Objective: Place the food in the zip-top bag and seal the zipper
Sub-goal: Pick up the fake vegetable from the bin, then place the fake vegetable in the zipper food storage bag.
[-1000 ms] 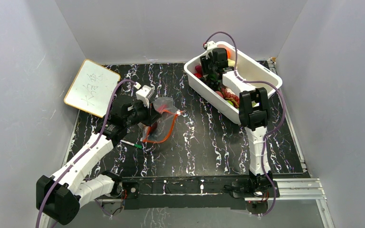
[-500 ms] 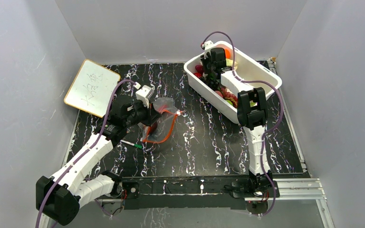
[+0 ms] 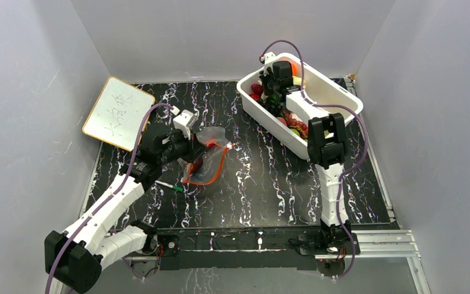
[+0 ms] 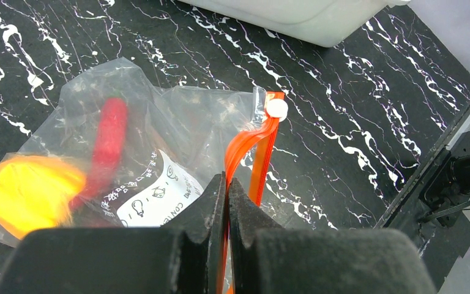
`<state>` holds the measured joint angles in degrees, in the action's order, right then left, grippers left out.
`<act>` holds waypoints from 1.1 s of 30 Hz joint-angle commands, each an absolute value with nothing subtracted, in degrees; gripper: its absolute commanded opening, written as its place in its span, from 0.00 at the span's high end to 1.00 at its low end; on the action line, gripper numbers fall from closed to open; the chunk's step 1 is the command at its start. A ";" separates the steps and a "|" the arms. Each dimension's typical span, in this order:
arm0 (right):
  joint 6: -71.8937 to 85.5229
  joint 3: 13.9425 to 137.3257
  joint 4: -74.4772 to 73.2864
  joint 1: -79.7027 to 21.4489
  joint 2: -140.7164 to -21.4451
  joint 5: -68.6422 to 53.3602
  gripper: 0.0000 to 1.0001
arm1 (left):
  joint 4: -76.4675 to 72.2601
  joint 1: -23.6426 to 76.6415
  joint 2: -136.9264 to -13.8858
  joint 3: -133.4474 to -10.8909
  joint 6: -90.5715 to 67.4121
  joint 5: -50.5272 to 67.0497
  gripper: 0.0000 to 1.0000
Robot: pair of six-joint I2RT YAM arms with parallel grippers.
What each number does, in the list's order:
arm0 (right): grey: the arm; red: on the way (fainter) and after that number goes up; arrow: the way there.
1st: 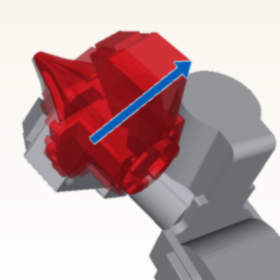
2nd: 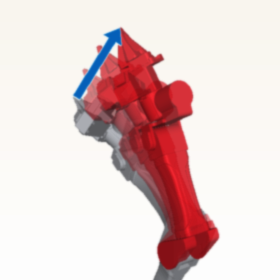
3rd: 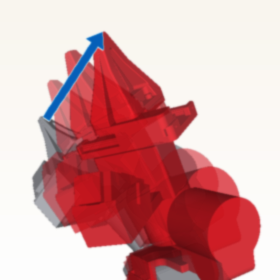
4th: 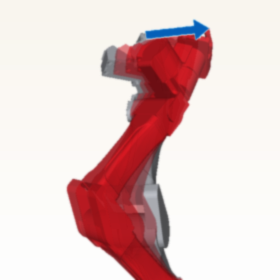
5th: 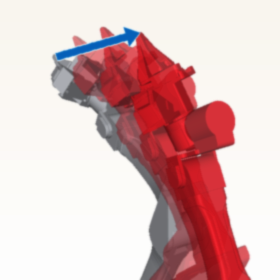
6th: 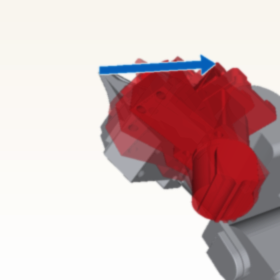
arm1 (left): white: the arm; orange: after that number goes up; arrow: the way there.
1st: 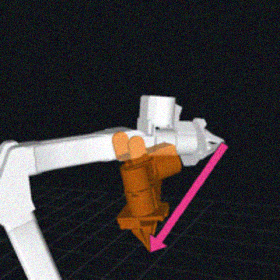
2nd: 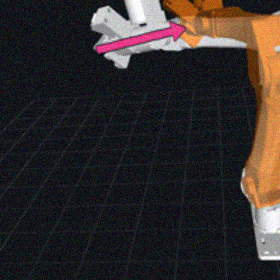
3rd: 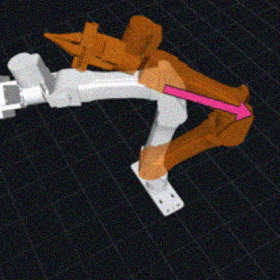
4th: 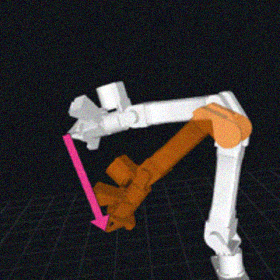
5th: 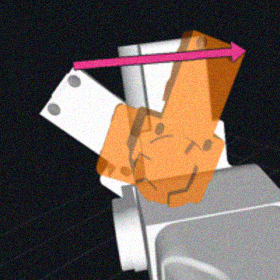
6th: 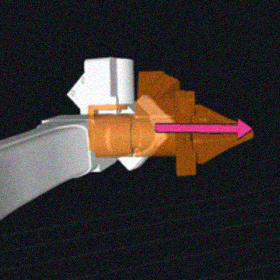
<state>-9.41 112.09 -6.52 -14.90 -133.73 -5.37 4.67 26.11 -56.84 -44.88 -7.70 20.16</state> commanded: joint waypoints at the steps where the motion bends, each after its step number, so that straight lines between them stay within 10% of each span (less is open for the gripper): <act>1: -10.58 109.26 -4.39 -14.94 -124.36 -6.50 0.98 | 2.59 26.46 -54.44 -44.47 -8.06 20.94 1.00; 33: 17.59 76.27 -11.36 -31.34 -79.40 -15.85 0.98 | -2.47 26.46 -65.52 -51.15 -25.82 13.94 1.00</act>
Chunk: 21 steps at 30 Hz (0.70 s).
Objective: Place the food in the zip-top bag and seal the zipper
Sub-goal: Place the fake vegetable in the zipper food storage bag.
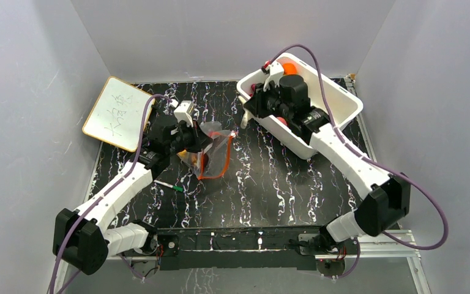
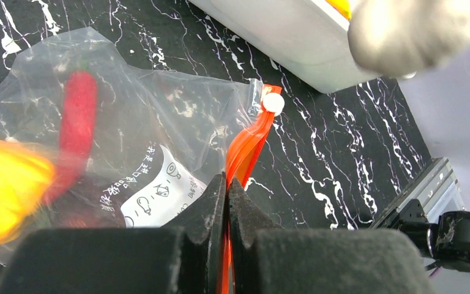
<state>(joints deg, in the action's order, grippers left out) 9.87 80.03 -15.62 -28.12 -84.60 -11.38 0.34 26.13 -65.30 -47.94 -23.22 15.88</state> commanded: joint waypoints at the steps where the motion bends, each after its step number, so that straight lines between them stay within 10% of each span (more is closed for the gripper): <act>1: 19.16 74.61 -9.87 -32.56 -78.43 -16.27 0.98 | -2.66 26.46 -65.70 -51.27 -26.22 13.75 1.00; 21: 31.91 61.94 6.43 -44.44 -80.17 -5.54 0.99 | -0.58 26.46 -63.96 -52.91 -28.39 16.07 1.00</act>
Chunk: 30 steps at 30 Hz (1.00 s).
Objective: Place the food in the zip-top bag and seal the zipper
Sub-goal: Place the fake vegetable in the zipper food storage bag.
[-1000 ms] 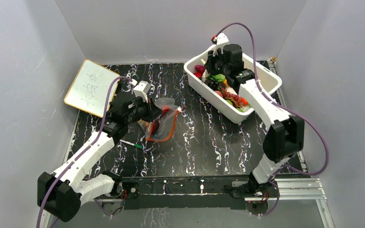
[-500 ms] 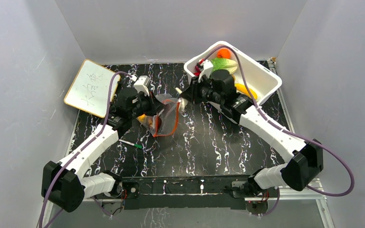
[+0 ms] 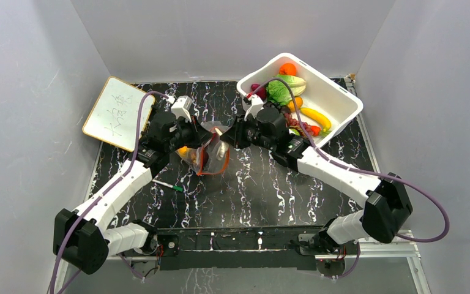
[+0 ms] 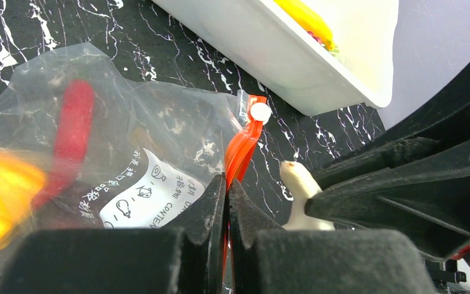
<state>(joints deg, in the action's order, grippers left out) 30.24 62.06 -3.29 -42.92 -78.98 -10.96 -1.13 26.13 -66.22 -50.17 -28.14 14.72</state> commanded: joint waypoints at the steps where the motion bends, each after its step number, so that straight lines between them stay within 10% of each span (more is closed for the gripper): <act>1: 31.67 62.07 6.98 -44.95 -81.14 -3.32 0.99 | -0.16 26.46 -63.86 -52.99 -28.39 16.08 1.00; 30: 30.79 57.76 10.94 -48.87 -91.12 22.45 0.99 | 3.63 26.37 -61.41 -54.83 -30.50 16.93 1.00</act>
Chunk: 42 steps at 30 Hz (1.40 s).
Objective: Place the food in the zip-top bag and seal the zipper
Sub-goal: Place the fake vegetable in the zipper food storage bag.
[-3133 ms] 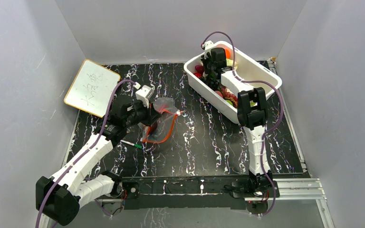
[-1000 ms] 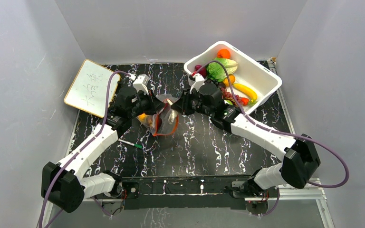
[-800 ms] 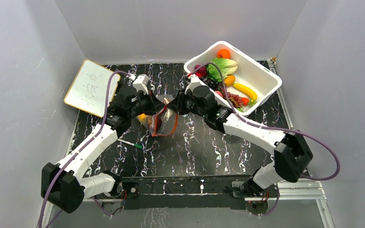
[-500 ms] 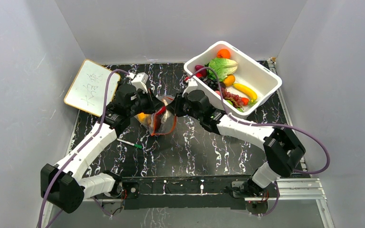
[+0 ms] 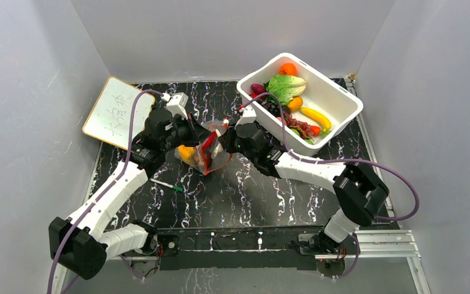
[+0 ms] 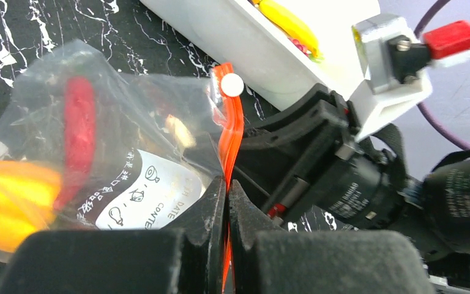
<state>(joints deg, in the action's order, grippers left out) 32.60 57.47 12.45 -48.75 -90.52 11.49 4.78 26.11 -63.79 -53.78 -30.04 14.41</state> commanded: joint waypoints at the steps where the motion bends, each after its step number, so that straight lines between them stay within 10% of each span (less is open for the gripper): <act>1: 30.44 57.42 10.45 -48.87 -90.69 23.92 0.99 | 3.87 26.37 -61.42 -55.04 -30.50 17.27 1.00; 19: 38.18 59.07 18.83 -48.84 -91.38 11.34 0.86 | 1.13 26.37 -62.93 -52.73 -31.90 17.92 1.00; 31: 31.98 61.81 9.15 -48.86 -86.91 8.97 0.46 | 1.20 26.33 -63.79 -52.52 -29.09 15.52 1.00; 42: 20.97 63.85 -7.06 -48.71 -75.34 0.75 0.44 | 2.46 26.32 -63.35 -51.44 -23.57 11.46 1.00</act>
